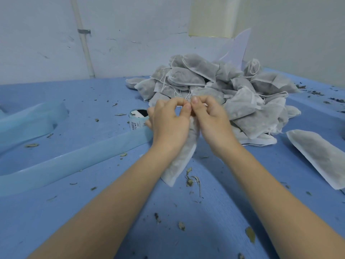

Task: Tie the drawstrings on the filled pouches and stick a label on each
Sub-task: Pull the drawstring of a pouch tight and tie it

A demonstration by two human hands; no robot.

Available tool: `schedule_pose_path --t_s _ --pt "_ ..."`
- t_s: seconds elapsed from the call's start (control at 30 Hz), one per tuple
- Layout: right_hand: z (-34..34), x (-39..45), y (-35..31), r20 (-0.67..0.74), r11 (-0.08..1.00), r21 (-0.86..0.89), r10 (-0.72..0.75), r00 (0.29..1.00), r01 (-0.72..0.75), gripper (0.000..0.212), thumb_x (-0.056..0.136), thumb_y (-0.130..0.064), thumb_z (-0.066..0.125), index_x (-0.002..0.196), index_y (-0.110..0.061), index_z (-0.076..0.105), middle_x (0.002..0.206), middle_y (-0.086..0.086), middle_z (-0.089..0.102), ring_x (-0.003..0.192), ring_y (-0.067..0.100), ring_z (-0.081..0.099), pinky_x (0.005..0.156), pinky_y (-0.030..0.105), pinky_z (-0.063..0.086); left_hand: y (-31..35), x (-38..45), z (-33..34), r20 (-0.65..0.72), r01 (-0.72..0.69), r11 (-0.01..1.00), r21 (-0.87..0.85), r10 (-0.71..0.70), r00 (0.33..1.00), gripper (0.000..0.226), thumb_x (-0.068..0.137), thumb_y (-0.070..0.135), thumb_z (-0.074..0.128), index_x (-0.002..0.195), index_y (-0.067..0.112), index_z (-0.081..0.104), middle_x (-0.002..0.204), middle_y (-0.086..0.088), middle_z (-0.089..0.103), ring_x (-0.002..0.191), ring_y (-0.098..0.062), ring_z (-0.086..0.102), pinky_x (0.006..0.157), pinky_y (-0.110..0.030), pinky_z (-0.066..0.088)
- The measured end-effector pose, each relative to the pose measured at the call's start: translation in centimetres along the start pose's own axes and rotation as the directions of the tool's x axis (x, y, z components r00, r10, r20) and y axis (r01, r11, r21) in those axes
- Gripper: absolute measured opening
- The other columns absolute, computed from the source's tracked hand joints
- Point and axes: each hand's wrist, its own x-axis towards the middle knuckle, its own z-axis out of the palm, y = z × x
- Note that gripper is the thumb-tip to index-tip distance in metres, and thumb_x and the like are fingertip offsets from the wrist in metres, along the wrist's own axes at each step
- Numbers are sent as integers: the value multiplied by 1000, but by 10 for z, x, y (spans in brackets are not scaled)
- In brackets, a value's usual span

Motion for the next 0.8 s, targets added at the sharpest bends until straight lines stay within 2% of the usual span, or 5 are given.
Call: schedule_pose_path --t_s 0.17,0.47,0.53,0.67,0.8 --pt "-9 1 0 -92 990 -116 -97 991 86 15 90 -33 65 75 -29 64 58 -20 57 66 5 55 78 40 52 7 12 -7 1 75 994 -78 -75 997 16 95 24 49 81 25 54 108 -11 62 114 -30 51 101 -48 36" --pt "-15 4 2 -238 995 95 -3 971 27 8 82 -26 75 74 -28 72 51 -15 53 48 3 45 52 18 45 -1 9 -6 17 80 991 -109 -79 997 7 88 31 61 86 27 55 105 -8 57 103 -24 52 97 -41 40" --pt "-16 7 3 -343 980 198 80 936 -11 11 84 -27 73 74 -27 71 43 -17 49 42 0 42 48 13 41 -7 7 -3 72 164 980 -113 -157 985 34 80 43 68 102 23 51 103 -1 51 97 -17 51 88 -34 42" --pt "-16 12 8 -482 945 326 178 858 -13 14 88 -32 69 77 -23 72 48 -18 50 52 0 47 59 13 44 -4 5 -3 364 530 794 -299 -418 832 92 48 62 71 127 17 53 122 -1 60 110 -20 59 99 -37 44" --pt "-22 18 12 -532 937 348 219 818 -24 15 90 -30 66 79 -20 70 63 -17 59 71 4 56 77 23 49 -9 4 6 480 620 640 -454 -410 775 82 53 30 82 125 3 53 113 -11 67 100 -23 66 92 -38 52"
